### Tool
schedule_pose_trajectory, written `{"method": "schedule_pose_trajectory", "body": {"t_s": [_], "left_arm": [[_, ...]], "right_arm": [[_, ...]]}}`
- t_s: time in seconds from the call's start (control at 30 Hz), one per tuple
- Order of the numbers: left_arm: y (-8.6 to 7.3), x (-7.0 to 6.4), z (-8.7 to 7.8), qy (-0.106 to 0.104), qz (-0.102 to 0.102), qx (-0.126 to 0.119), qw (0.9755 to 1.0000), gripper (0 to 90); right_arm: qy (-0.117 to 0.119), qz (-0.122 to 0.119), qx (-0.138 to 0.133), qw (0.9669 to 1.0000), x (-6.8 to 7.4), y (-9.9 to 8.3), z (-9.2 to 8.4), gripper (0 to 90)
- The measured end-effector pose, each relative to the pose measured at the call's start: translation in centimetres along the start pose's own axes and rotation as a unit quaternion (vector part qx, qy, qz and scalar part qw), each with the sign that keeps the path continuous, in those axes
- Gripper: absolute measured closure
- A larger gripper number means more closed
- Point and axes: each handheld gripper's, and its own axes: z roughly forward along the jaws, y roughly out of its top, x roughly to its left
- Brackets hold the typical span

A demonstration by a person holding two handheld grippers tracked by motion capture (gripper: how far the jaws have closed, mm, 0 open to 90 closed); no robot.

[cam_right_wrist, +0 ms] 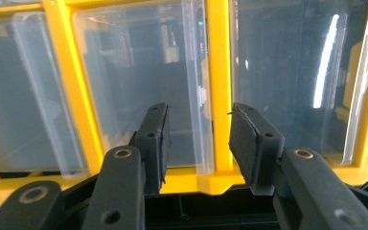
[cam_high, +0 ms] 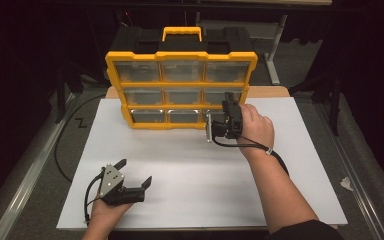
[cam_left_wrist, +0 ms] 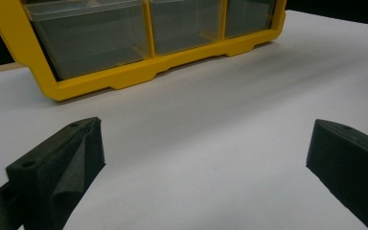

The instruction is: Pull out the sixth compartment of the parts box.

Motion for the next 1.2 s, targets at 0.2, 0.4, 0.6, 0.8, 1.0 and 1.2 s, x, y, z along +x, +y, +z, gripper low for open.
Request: {"method": "schedule_pose_trajectory", "body": {"t_s": [0.2,0.4,0.6,0.8,1.0,1.2], "left_arm": [[0.0,0.0,0.0,-0.003,-0.003,-0.002,1.0,0.2],[0.0,0.1,0.0,-0.002,-0.003,-0.003,1.0,0.2],[0.0,0.2,0.0,0.0,-0.004,-0.005,1.0,0.2],[-0.1,0.3,0.1,-0.001,0.002,0.0,1.0,0.2],[0.0,0.4,0.1,-0.002,0.001,-0.001,1.0,0.2],[0.0,0.4,0.1,-0.003,0.002,-0.003,1.0,0.2]], "right_arm": [[0.004,-0.011,0.002,0.9999,-0.2,0.4,0.8,64.0],[0.003,-0.014,0.002,0.9999,-0.1,0.5,1.7,64.4],[0.003,-0.032,0.006,0.9995,0.2,0.4,2.6,65.7],[-0.006,-0.042,0.005,0.9991,0.5,0.5,3.0,68.8],[-0.014,-0.048,0.003,0.9988,0.7,0.5,3.1,71.5],[-0.014,-0.052,0.007,0.9985,0.5,0.6,3.1,76.8]]}}
